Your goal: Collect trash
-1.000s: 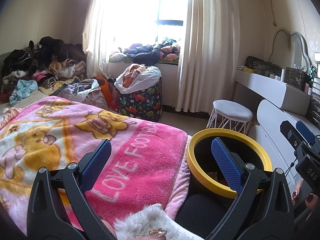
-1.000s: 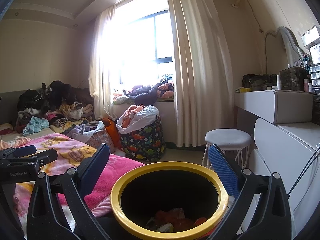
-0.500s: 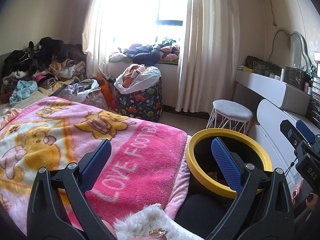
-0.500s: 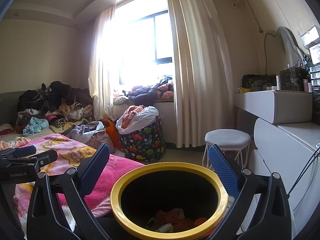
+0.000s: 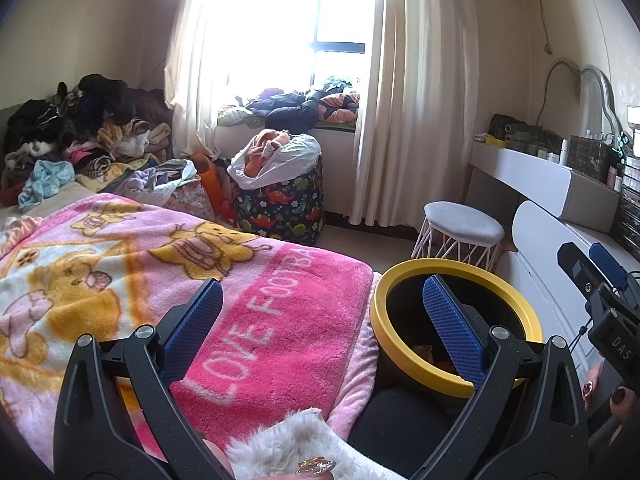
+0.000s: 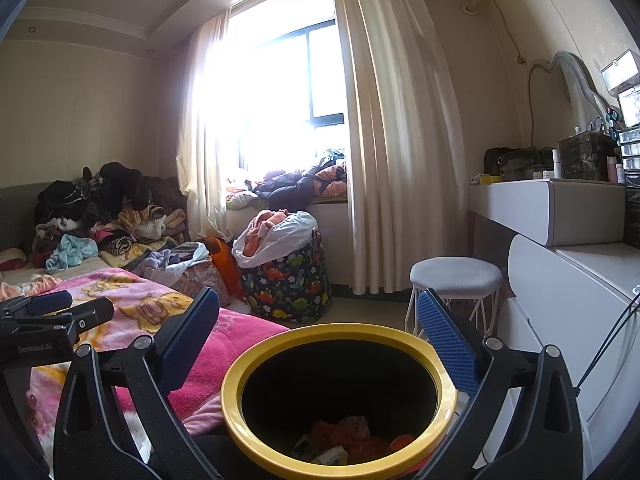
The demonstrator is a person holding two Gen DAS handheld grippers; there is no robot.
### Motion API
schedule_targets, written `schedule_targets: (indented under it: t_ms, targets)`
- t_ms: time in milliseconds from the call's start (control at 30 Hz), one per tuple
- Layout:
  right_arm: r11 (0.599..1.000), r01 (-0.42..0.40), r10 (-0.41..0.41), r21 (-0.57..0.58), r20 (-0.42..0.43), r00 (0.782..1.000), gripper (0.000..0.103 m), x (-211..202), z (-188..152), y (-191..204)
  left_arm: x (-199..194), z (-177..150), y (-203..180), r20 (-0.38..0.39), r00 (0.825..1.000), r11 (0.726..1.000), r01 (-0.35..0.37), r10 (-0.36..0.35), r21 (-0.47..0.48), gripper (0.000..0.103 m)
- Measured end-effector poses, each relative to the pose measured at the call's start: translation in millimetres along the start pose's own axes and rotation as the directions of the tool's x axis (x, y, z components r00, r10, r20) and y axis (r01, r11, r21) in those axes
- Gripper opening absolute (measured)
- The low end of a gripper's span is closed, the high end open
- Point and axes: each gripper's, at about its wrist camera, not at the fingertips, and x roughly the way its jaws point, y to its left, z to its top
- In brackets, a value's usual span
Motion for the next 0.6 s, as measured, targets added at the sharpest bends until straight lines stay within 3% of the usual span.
schedule_targets:
  t_ms: [233,300,400,467,500,567,600]
  targets:
    - [0.998,-0.056,0.057,0.014,-0.040,0.998,0.097,9,8,9,-2,4,13,-0.014,1.000,0.999,-0.019,0.018,-0.050,0.092]
    - [0.995,-0.097,0.098,0.018,-0.054,0.994,0.097,16,17,20,-4,3,27,-0.033,0.998,0.995,-0.060,0.058,-0.076,0.092]
    - [0.972,-0.236,0.236,0.001,-0.068,0.969,0.097,30,35,58,-12,1,67,-0.064,0.989,0.980,-0.140,0.132,-0.142,0.092]
    - [0.921,-0.388,0.384,-0.026,-0.096,0.918,0.097,41,46,101,-21,-2,107,-0.094,0.971,0.952,-0.233,0.218,-0.199,0.092]
    - [0.881,-0.471,0.463,-0.038,-0.132,0.876,0.097,47,49,129,-27,-5,129,-0.111,0.954,0.928,-0.296,0.277,-0.224,0.092]
    - [0.762,-0.647,0.620,-0.021,-0.265,0.738,0.097,65,48,199,-41,-16,178,-0.162,0.889,0.854,-0.456,0.428,-0.251,0.092]
    - [0.719,-0.695,0.660,0.000,-0.311,0.683,0.097,71,44,225,-49,-23,205,-0.196,0.843,0.800,-0.538,0.501,-0.267,0.092]
